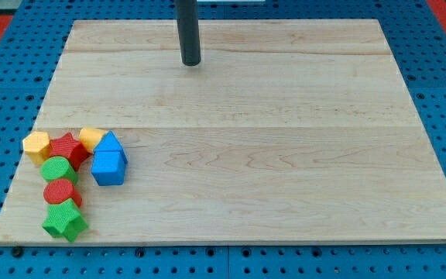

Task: Move your arm towards the center left

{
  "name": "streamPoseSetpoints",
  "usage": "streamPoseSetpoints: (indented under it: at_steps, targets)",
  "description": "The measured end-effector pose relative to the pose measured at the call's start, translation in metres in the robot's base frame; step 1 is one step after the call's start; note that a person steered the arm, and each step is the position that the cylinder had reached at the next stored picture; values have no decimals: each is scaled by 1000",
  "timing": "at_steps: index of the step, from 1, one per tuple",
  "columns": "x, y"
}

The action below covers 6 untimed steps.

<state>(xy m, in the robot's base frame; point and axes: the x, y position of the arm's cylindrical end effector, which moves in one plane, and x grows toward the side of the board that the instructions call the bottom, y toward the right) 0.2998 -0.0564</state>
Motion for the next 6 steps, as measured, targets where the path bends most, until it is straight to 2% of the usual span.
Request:
streamPoseSetpoints:
  at_steps: [3,4,5,6]
  targets:
    - [-1,-10]
    - [-7,-117]
    - [42,-226]
    - [68,-248]
